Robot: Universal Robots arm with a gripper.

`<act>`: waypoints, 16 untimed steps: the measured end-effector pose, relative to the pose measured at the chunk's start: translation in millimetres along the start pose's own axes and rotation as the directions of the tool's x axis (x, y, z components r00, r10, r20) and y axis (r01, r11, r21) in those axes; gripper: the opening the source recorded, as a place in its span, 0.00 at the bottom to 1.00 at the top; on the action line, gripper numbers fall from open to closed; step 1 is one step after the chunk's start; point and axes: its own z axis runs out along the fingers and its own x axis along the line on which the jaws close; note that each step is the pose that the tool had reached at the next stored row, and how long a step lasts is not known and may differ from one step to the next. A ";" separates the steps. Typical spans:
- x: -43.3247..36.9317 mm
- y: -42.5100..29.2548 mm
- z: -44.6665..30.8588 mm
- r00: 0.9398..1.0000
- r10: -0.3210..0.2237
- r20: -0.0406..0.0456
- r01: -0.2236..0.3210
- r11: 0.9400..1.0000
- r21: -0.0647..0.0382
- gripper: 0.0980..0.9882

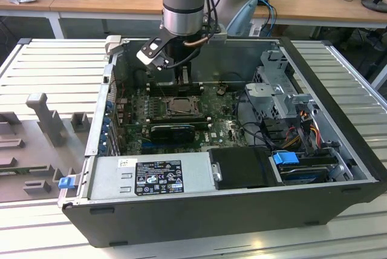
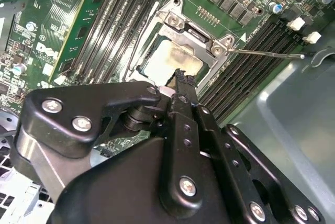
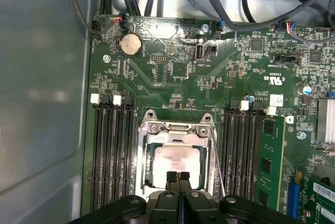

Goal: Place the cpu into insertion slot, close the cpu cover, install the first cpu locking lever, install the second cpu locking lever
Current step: 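Install the first cpu locking lever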

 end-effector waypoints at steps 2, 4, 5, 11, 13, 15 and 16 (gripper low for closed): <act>0.1 0.2 -7.5 1.000 0.000 0.000 0.000 1.000 0.000 0.01; 0.2 0.4 -14.0 1.000 0.000 0.000 0.000 1.000 0.000 0.01; 0.2 0.4 -18.1 1.000 0.000 0.000 0.000 1.000 0.000 0.01; 0.5 0.9 -37.6 1.000 0.000 0.000 0.000 1.000 0.000 0.01; 0.5 0.9 -37.5 1.000 -0.010 0.000 0.010 1.000 0.000 0.01; 0.5 0.9 -37.6 0.999 -0.047 -0.001 0.047 0.999 0.001 0.01; 0.5 0.9 -37.6 0.997 -0.072 -0.002 0.072 0.997 0.001 0.01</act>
